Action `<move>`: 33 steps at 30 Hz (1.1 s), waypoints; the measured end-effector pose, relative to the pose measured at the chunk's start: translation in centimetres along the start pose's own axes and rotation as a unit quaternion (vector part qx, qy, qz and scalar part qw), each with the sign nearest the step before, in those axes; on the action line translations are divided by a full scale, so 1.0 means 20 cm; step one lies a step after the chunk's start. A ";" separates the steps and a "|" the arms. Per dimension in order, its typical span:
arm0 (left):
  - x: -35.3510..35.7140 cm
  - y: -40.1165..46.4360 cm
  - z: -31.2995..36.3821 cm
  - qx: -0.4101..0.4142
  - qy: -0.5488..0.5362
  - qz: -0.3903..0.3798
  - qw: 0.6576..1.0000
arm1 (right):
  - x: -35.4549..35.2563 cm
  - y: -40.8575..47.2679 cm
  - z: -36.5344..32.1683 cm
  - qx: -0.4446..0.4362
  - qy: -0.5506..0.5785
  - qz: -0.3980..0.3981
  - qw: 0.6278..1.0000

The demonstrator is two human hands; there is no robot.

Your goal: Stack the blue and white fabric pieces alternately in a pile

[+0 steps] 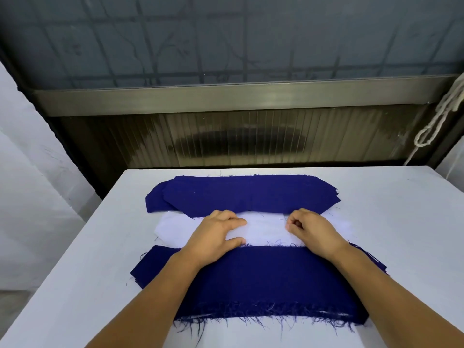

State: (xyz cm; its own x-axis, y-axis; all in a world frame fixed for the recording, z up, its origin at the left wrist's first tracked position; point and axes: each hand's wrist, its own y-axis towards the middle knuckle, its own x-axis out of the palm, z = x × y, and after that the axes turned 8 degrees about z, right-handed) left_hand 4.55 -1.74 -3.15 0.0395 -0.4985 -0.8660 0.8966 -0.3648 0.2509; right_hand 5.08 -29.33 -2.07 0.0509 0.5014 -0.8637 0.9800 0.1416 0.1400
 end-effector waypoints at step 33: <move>-0.06 -0.07 -0.03 -0.104 0.131 0.095 0.981 | 0.03 -0.07 0.02 -0.003 -0.041 0.136 0.990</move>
State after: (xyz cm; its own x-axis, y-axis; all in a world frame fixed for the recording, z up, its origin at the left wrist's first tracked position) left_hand 3.45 -0.20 -2.70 0.3026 -0.3130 -0.9003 0.9316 -0.1026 0.3488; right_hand 3.83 -29.48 -2.96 0.3274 0.4513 -0.8302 0.9272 0.0161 0.3743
